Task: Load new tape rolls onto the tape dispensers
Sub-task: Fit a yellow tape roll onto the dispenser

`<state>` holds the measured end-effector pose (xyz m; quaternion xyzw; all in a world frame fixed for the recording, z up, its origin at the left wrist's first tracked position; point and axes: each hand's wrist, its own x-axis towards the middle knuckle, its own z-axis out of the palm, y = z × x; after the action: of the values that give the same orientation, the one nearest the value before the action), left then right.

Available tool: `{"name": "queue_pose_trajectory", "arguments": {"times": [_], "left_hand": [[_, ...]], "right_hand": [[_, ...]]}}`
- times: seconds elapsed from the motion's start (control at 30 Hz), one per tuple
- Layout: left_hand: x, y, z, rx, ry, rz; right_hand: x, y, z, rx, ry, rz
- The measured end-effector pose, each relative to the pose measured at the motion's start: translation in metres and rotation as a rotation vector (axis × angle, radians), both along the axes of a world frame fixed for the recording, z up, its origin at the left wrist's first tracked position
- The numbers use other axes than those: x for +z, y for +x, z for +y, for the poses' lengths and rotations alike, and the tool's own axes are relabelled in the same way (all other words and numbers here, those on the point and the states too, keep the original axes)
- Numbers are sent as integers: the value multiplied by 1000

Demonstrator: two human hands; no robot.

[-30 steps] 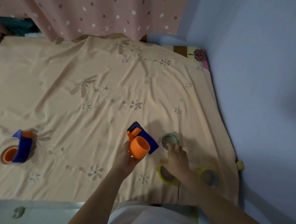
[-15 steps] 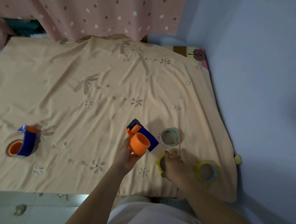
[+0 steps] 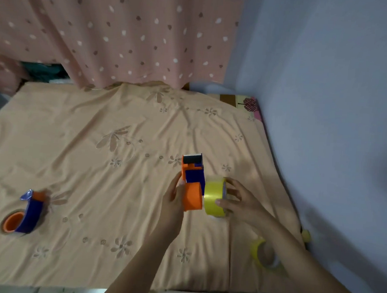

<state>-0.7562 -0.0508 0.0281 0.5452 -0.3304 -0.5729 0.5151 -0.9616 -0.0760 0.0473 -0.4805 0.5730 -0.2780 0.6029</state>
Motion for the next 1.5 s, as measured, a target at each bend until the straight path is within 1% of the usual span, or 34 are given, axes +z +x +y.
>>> {"name": "queue_pose_trajectory", "arguments": {"times": [0.13, 0.23, 0.3, 0.37, 0.47, 0.53, 0.6, 0.67, 0.7, 0.73, 0.77, 0.8, 0.83, 0.87, 0.9, 0.93, 1.0, 1.03, 1.07, 1.2, 1.33, 1.43, 1.5], "left_hand": [[29, -28, -2, -83, -77, 68], [34, -41, -1, -125, -43, 131], [35, -44, -2, -129, 1, 142], [34, -44, -2, -168, 20, 133], [39, -38, -1, -247, -42, 97], [35, -34, -3, -287, -81, 82], [34, -32, -7, -323, -97, 51], [32, -31, -13, -283, -102, 20], [31, -31, -17, -242, -94, 29], [30, -31, -20, -196, -82, 45], [31, -31, -23, -155, -70, 60], [30, -30, -26, -124, -59, 73], [30, -29, -27, -102, -46, 96], [30, -27, -29, -91, -37, 127], [31, -26, -30, -88, -31, 161], [32, -25, -30, -100, -34, 192], [33, -25, -32, -138, -38, 244], [33, -26, -32, -154, -35, 261], [32, -28, -33, -169, -30, 272], [30, -38, -32, -222, 29, 324], [28, -31, -27, -243, 58, 363], [29, -24, -19, -149, 149, 307], [29, -19, -9, -65, 187, 271]], "right_hand": [[20, 11, -3, 85, -36, -5], [28, 14, -4, 57, -35, 38], [33, 13, -4, 23, -14, 26], [40, 14, -3, 31, -7, 44], [49, 18, -2, 65, -31, 51], [52, 23, -3, 43, -14, 50], [56, 28, -6, 5, 61, -15], [60, 31, -9, -27, 129, -88], [60, 32, -12, -30, 115, -43], [58, 32, -16, -13, 27, 105], [54, 30, -19, -17, -97, 310], [52, 29, -22, -65, -235, 518], [51, 28, -24, -145, -352, 648], [47, 27, -26, -212, -433, 703], [43, 24, -28, -236, -455, 697], [41, 23, -30, -211, -401, 640], [35, 24, -36, -118, -176, 432], [32, 25, -38, -86, -107, 344], [31, 27, -39, -78, -84, 293], [27, 32, -34, -153, -100, 249], [23, 38, -27, -214, -96, 192], [15, 50, -23, -268, -48, 195], [9, 59, -18, -260, -38, 213]]}}
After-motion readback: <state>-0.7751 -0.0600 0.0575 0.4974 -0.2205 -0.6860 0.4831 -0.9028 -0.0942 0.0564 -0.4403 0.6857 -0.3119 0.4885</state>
